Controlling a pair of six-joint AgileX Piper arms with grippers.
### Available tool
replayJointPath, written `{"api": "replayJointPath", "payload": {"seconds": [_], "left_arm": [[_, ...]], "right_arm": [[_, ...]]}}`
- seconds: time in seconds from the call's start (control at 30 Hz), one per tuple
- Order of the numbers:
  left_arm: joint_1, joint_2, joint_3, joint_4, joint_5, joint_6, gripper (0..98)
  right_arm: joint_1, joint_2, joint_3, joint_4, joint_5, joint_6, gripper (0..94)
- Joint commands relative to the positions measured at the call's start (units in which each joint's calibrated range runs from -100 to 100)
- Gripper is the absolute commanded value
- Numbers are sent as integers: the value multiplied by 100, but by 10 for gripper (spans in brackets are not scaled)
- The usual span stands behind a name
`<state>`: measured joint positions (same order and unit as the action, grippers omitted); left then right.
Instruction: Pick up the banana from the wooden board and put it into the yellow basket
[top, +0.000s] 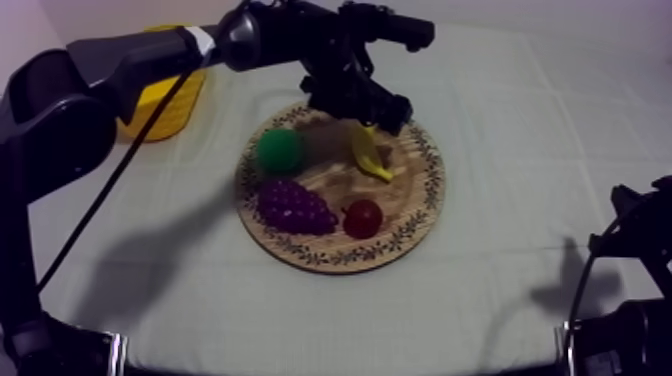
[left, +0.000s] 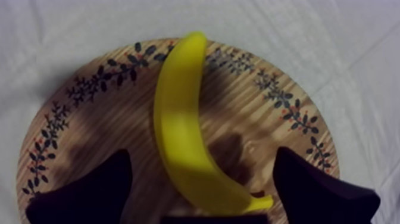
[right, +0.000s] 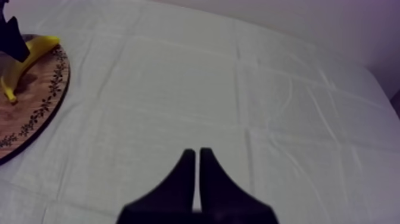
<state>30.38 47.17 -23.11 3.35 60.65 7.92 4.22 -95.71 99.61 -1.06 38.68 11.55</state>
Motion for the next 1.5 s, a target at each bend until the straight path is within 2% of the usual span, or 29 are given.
{"api": "replayJointPath", "payload": {"seconds": [0.0, 0.5, 0.97, 1.47], "left_arm": [[5, 37, -30, 8, 13, -8, 862], [-9, 366, -403, 75, 277, -49, 833], [-36, 512, -607, 286, 346, -344, 759], [-43, 528, -577, 212, 358, -203, 600]], "right_arm": [[0, -5, 5, 1, 3, 0, 4], [0, -5, 5, 1, 3, 0, 4], [0, -5, 5, 1, 3, 0, 4], [0, -5, 5, 1, 3, 0, 4]]}}
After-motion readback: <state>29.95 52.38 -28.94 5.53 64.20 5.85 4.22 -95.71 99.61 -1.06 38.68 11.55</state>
